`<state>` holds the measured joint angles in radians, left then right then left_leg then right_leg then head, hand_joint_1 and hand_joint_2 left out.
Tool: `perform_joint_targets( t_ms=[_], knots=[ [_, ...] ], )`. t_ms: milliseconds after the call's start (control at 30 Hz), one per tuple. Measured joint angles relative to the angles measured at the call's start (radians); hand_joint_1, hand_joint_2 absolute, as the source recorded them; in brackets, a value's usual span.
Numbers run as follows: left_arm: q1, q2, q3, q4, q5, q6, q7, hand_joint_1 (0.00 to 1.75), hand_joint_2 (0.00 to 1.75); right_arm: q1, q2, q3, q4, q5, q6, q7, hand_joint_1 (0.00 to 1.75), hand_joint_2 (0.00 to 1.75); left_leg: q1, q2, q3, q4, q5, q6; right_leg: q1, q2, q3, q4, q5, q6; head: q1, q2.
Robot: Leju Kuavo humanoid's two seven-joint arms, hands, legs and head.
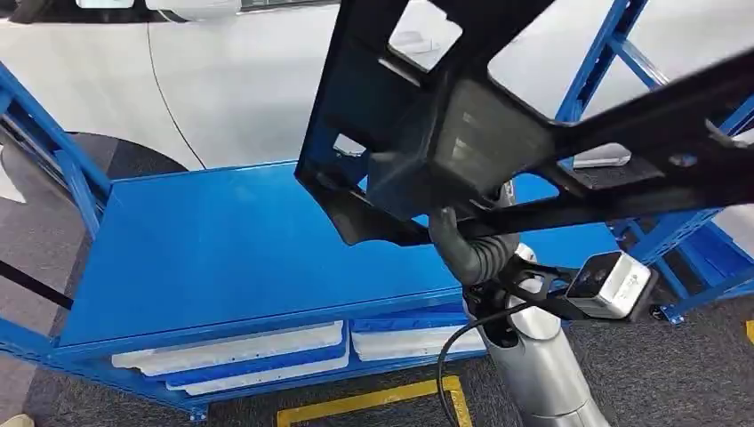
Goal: Take the parts from the cabinet and place them on the table.
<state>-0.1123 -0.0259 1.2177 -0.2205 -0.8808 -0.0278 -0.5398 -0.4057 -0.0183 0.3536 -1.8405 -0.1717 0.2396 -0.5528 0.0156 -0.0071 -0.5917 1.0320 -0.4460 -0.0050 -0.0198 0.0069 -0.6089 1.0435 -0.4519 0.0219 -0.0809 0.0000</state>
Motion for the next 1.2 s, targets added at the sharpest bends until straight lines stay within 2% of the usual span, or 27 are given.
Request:
perform_joint_targets(
  t_ms=[100,133,167,233,267,300,333,367,433,467,500,600,633,667,700,733,767,800,833,867,933,967,1000,1100,1133,1167,1200],
  knots=[
    [0.003,0.0,0.0,0.0,0.0,0.0,0.001,0.0,1.75,0.012,-0.007,0.011,-0.024,-0.005,0.002,0.0,1.75,1.75,0.004,0.0,-0.002,-0.007,0.009,-0.02,0.005,-0.001,-0.007,-0.002,0.008,-0.023,0.0,0.0],
    [0.003,0.0,0.0,0.0,0.0,0.0,0.001,0.0,1.75,0.012,-0.008,0.016,-0.029,-0.009,0.013,0.0,1.75,1.75,0.008,0.001,-0.007,0.003,-0.006,-0.025,0.0,-0.004,-0.007,-0.009,0.016,-0.034,0.0,0.0],
    [0.003,-0.001,0.0,0.0,0.0,-0.002,0.001,0.0,1.75,0.011,-0.01,0.022,-0.034,-0.016,0.025,0.001,1.75,1.75,0.007,0.002,-0.017,0.034,-0.042,-0.027,0.001,-0.005,-0.009,-0.011,0.02,-0.04,0.0,0.0],
    [0.003,0.0,0.0,0.0,0.001,-0.001,0.003,0.0,1.75,0.012,-0.013,0.034,-0.039,-0.04,0.048,0.014,1.75,1.75,0.007,0.002,-0.067,0.177,-0.136,-0.03,0.006,-0.009,-0.02,-0.011,0.028,-0.049,0.0,0.0],
    [0.004,0.001,0.0,0.0,0.001,-0.001,0.004,0.0,1.75,0.012,-0.015,0.038,-0.039,-0.05,0.052,0.022,1.75,1.75,0.007,0.002,-0.092,0.251,-0.172,-0.03,0.009,-0.009,-0.027,-0.01,0.033,-0.051,0.0,0.0],
    [0.004,0.003,0.0,0.0,0.001,-0.001,0.01,0.0,1.75,0.012,-0.017,0.046,-0.038,-0.067,0.052,0.033,1.75,1.75,0.007,0.002,-0.1,0.29,-0.184,-0.03,0.012,-0.009,-0.035,-0.01,0.039,-0.052,0.0,0.0],
    [0.005,0.004,0.0,0.0,0.001,0.0,0.018,0.0,1.75,0.012,-0.02,0.055,-0.036,-0.087,0.049,0.043,1.75,1.75,0.007,0.002,-0.086,0.28,-0.175,-0.027,0.015,-0.009,-0.043,-0.01,0.046,-0.052,0.0,0.0],
    [0.005,0.004,0.0,0.0,0.001,0.001,0.025,0.0,1.75,0.013,-0.023,0.061,-0.034,-0.107,0.048,0.043,1.75,1.75,0.005,0.002,-0.05,0.228,-0.15,-0.022,0.018,-0.009,-0.049,-0.01,0.052,-0.051,0.0,0.0],
    [0.004,0.006,0.0,0.0,0.005,0.005,0.047,0.0,1.75,0.015,-0.026,0.071,-0.034,-0.14,0.052,0.031,1.75,1.75,0.0,0.002,0.068,0.042,-0.087,-0.006,0.021,-0.008,-0.06,-0.01,0.064,-0.048,0.0,0.0],
    [0.001,0.012,0.001,0.0,0.011,0.009,0.067,0.0,1.75,0.016,-0.027,0.077,-0.034,-0.154,0.058,0.02,1.75,1.75,-0.006,0.002,0.098,-0.025,-0.096,0.002,0.021,-0.01,-0.061,-0.009,0.071,-0.043,0.0,0.0],
    [0.001,0.011,0.003,0.0,0.014,0.013,0.09,0.0,1.75,0.016,-0.03,0.082,-0.034,-0.162,0.064,0.008,1.75,1.75,-0.012,0.003,0.096,-0.025,-0.077,0.002,0.022,-0.01,-0.061,-0.01,0.076,-0.036,0.0,0.0],
    [0.009,0.014,0.011,0.0,0.023,0.027,0.149,0.0,1.75,0.024,-0.031,0.103,-0.043,-0.168,0.066,-0.019,1.75,1.75,-0.02,0.003,0.089,-0.021,-0.063,0.017,0.016,-0.012,-0.06,-0.018,0.096,-0.018,0.0,0.0],
    [0.01,0.014,0.013,0.0,0.023,0.034,0.163,0.0,1.75,0.026,-0.032,0.107,-0.047,-0.171,0.064,-0.024,1.75,1.75,-0.007,0.006,0.086,-0.036,-0.044,0.022,0.02,-0.009,-0.065,-0.018,0.099,-0.011,0.0,0.0],
    [0.009,0.014,0.013,0.0,0.021,0.039,0.176,0.0,1.75,0.027,-0.035,0.108,-0.049,-0.175,0.062,-0.03,1.75,1.75,-0.007,0.011,0.078,-0.038,-0.032,0.029,0.017,-0.005,-0.076,0.003,0.058,-0.007,0.0,0.0],
    [0.008,0.015,0.014,0.0,0.02,0.045,0.184,0.0,1.75,0.028,-0.038,0.108,-0.052,-0.178,0.059,-0.034,1.75,1.75,-0.006,0.012,0.064,-0.037,-0.02,0.036,0.015,-0.005,-0.096,0.058,-0.007,-0.004,0.0,0.0],
    [0.01,0.016,0.014,0.0,0.018,0.049,0.19,0.0,1.75,0.031,-0.041,0.109,-0.053,-0.18,0.056,-0.037,1.75,1.75,-0.007,0.013,0.049,-0.037,-0.009,0.036,0.012,-0.006,-0.119,0.141,-0.071,0.002,0.0,0.0],
    [0.012,0.016,0.014,0.0,0.016,0.05,0.193,0.0,1.75,0.036,-0.044,0.11,-0.053,-0.183,0.053,-0.038,1.75,1.75,-0.007,0.013,0.034,-0.036,0.001,0.036,0.01,-0.006,-0.141,0.222,-0.116,0.006,0.0,0.0],
    [0.013,0.016,0.014,0.0,0.014,0.051,0.196,0.0,1.75,0.041,-0.046,0.11,-0.053,-0.185,0.05,-0.039,1.75,1.75,-0.007,0.013,0.019,-0.035,0.01,0.034,0.009,-0.006,-0.151,0.283,-0.135,0.008,0.0,0.0],
    [0.015,0.016,0.014,0.0,0.014,0.051,0.197,0.0,1.75,0.045,-0.049,0.11,-0.053,-0.186,0.049,-0.039,1.75,1.75,-0.007,0.013,0.005,-0.033,0.02,0.033,0.007,-0.006,-0.142,0.303,-0.125,0.01,0.0,0.0],
    [0.016,0.016,0.015,0.0,0.013,0.051,0.197,0.0,1.75,0.047,-0.05,0.111,-0.053,-0.186,0.049,-0.039,1.75,1.75,-0.007,0.014,-0.008,-0.03,0.028,0.03,0.005,-0.007,-0.107,0.275,-0.093,0.011,0.0,0.0],
    [0.017,0.016,0.015,0.0,0.012,0.052,0.198,0.0,1.75,0.047,-0.051,0.112,-0.053,-0.187,0.049,-0.043,1.75,1.75,-0.006,0.013,-0.031,-0.021,0.04,0.024,0.004,-0.007,0.007,0.126,-0.037,0.009,0.0,0.0],
    [0.017,0.017,0.015,0.0,0.011,0.055,0.2,0.0,1.75,0.046,-0.052,0.113,-0.053,-0.188,0.048,-0.049,1.75,1.75,-0.006,0.013,-0.039,-0.013,0.044,0.019,0.004,-0.007,0.075,0.029,-0.046,0.005,0.0,0.0],
    [0.017,0.02,0.015,0.0,0.01,0.056,0.201,0.0,1.75,0.046,-0.053,0.114,-0.054,-0.192,0.047,-0.06,1.75,1.75,-0.01,0.011,-0.048,-0.008,0.048,0.013,0.009,-0.006,0.105,-0.028,-0.077,-0.001,0.0,0.0],
    [0.021,0.027,0.015,0.0,0.003,0.059,0.21,0.0,1.75,0.048,-0.062,0.114,-0.057,-0.206,0.052,-0.099,1.75,1.75,-0.009,0.011,-0.047,-0.015,0.07,-0.006,0.018,-0.005,0.089,-0.02,-0.059,-0.026,0.0,0.0],
    [0.023,0.032,0.015,0.0,0.003,0.058,0.211,0.0,1.75,0.049,-0.064,0.116,-0.061,-0.207,0.054,-0.101,1.75,1.75,-0.008,0.01,-0.051,-0.017,0.077,-0.014,0.012,-0.007,0.084,-0.028,-0.046,-0.037,0.0,0.0],
    [0.024,0.035,0.015,0.0,0.003,0.058,0.212,0.0,1.75,0.046,-0.064,0.119,-0.066,-0.207,0.057,-0.103,1.75,1.75,-0.003,0.009,-0.059,-0.003,0.05,-0.018,0.01,-0.011,0.076,-0.03,-0.034,-0.046,0.0,0.0],
    [0.025,0.04,0.015,0.0,0.003,0.057,0.212,0.0,1.75,0.046,-0.064,0.122,-0.073,-0.207,0.06,-0.103,1.75,1.75,-0.003,0.01,-0.075,0.039,-0.006,-0.023,0.01,-0.011,0.063,-0.03,-0.025,-0.055,0.0,0.0]
  ],
)
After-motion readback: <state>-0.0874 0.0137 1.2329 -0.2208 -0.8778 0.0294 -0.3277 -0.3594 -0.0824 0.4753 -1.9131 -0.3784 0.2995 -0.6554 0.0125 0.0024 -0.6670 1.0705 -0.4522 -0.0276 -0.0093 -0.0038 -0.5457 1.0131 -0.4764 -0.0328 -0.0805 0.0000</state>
